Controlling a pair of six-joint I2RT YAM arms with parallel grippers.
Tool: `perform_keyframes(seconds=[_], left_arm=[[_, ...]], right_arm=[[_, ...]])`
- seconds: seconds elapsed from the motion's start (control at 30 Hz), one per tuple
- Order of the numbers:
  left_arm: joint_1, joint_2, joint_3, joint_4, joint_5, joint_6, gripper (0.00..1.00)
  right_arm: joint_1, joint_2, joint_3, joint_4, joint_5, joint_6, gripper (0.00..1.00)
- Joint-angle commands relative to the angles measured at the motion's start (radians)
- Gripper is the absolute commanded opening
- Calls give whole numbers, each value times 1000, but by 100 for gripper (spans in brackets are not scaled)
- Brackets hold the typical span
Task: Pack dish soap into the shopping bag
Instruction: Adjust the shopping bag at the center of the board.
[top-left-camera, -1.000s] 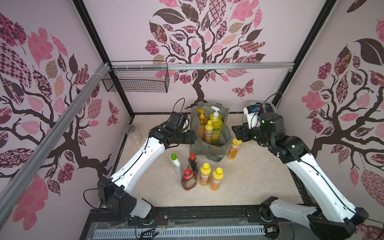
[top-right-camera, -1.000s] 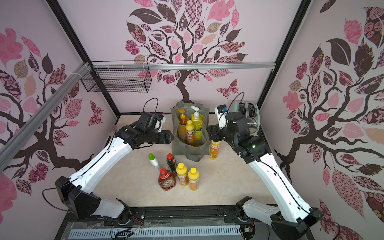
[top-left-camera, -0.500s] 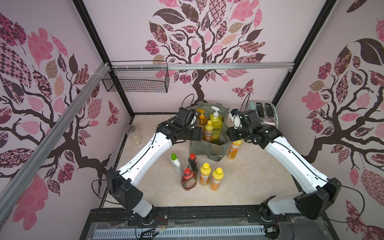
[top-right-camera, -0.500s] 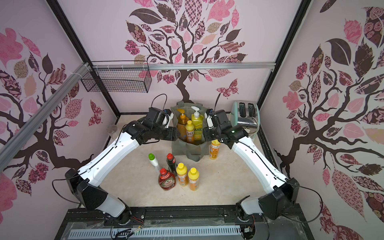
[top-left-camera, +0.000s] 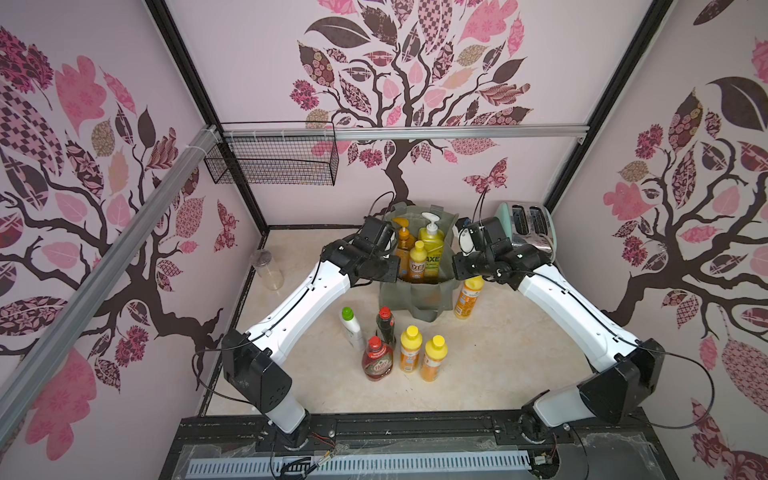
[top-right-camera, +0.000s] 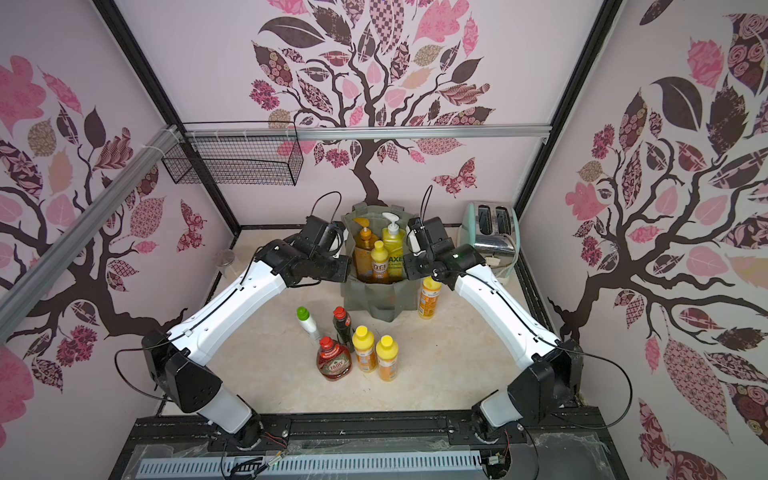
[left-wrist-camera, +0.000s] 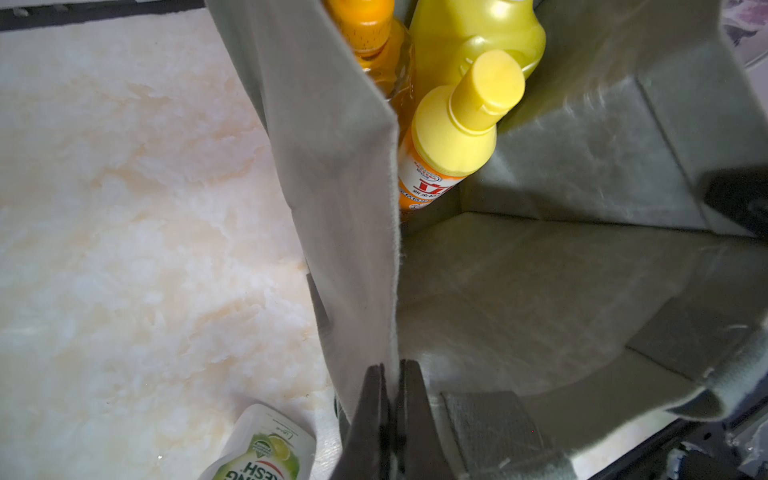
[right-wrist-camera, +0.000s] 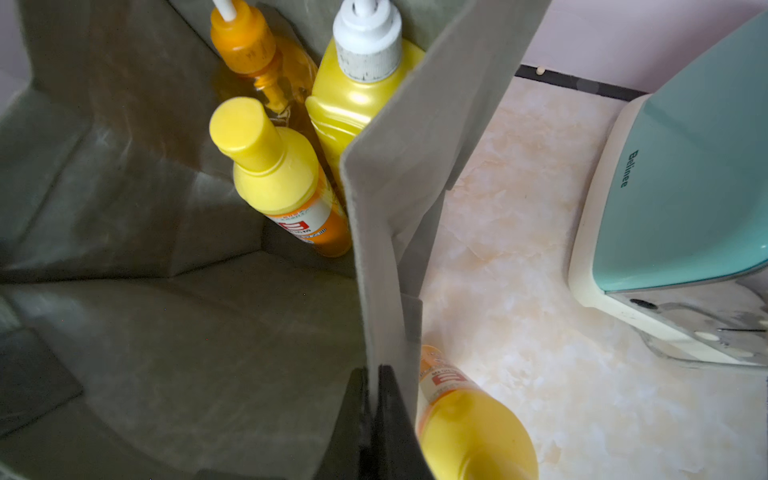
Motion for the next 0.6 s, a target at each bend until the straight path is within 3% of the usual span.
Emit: perform_keyframes(seconds=[0.0,0.3,0.33,0.4,0.47,0.57], left_arm=[[3,-8,49,-28,-31,20,0],[4,-9,144,-94,-51,37,0],[4,-11,138,-95,-47,36,3],[3,-23,111,-86,-28,30,23],[3,-50,57,-61,-9,18,36],[2,-102,-25,-27,-3,4,50]], right_arm=[[-2,-11,94,-37,-30,18,0],[-2,-24,210,-158,3,44,0],[-3,-34,195,-154,2,42,7],[-2,-67,159,-138,-7,37,40],[-2,-109,131,-120,-18,35,60],[-2,-185,105,-106,-7,23,68]])
